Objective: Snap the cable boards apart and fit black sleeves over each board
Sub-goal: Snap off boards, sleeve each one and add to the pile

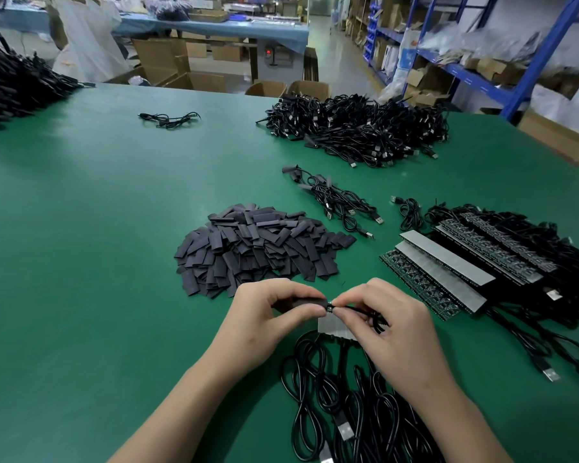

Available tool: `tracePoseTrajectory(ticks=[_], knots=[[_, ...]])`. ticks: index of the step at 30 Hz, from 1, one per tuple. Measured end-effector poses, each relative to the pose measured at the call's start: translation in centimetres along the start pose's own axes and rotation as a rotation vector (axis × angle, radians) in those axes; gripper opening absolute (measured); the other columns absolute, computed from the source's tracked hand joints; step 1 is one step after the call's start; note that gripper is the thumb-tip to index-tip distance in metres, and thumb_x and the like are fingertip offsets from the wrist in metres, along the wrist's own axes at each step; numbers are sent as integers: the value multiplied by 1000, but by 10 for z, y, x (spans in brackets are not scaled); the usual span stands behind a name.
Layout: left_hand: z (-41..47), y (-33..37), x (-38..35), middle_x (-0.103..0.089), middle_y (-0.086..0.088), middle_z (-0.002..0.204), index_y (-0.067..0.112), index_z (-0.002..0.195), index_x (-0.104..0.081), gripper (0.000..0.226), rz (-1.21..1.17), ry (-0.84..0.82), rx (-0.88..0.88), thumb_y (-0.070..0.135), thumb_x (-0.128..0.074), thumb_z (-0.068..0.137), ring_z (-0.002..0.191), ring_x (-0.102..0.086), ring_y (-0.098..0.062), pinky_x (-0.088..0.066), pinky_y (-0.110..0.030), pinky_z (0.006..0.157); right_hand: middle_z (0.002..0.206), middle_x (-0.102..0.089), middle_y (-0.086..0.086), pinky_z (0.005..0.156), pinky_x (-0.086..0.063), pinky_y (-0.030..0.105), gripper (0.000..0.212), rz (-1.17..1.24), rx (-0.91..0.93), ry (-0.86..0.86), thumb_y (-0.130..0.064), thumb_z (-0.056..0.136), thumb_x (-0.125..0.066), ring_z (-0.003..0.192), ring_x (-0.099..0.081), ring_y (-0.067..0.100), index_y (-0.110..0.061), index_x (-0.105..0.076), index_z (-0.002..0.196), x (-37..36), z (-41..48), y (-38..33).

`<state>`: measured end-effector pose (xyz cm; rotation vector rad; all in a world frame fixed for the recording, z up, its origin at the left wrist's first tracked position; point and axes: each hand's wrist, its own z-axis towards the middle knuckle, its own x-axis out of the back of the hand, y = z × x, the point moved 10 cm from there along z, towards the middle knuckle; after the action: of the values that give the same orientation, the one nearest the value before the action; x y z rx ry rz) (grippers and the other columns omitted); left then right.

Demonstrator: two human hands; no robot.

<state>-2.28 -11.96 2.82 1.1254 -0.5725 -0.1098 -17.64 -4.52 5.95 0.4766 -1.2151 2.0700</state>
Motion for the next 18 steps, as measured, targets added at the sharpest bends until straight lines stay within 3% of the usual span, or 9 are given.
tracePoseTrajectory(ticks=[5,11,18], knots=[[-2,11,3,-75,17,89,26,98,-81,18,60,53,-96,39,-78,86,81,-70,-7,-50,-14,74,82,-62,-12,62,-49,23,10,34,-25,6,-23,90,-74,76,-64,14,-33,-72,90,1,1,2],[-6,24,6,-72,17,85,23,97,-81,25,156,121,-191,45,-74,88,77,-67,-7,-53,-23,68,82,-66,-12,64,-49,19,11,93,-56,25,-22,87,-77,76,-67,11,-32,-73,87,1,1,3],[-6,29,7,-72,18,85,20,96,-82,20,151,128,-194,37,-77,87,78,-66,-1,-46,-13,72,85,-69,-14,68,-49,16,23,109,-55,16,-12,87,-82,81,-69,10,-34,-75,88,3,2,2]])
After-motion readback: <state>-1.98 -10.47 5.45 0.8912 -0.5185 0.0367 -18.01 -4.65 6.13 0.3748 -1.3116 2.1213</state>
